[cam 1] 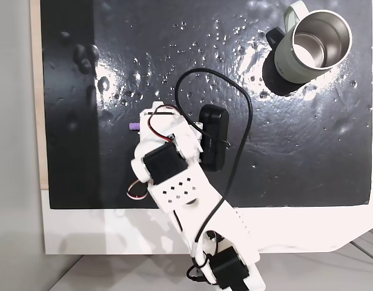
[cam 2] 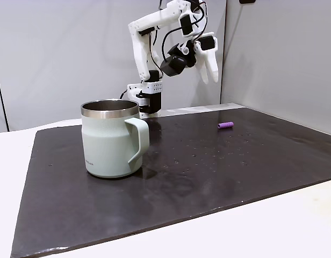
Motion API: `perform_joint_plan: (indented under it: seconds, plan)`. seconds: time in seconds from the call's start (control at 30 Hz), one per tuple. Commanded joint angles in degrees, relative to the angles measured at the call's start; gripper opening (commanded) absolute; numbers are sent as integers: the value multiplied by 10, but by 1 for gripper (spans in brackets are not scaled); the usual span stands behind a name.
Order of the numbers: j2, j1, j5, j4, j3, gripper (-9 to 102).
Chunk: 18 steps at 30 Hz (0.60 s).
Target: Grasp a pengrip and put it in the cup.
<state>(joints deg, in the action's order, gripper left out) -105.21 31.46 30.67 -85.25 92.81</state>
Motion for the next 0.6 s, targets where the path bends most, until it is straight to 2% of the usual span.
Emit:
perform_joint_plan:
  seconds: [0.0, 0.57]
  plan:
    - [38, 14, 19, 4, -53, 22]
    - [221, 71, 83, 60, -80, 21]
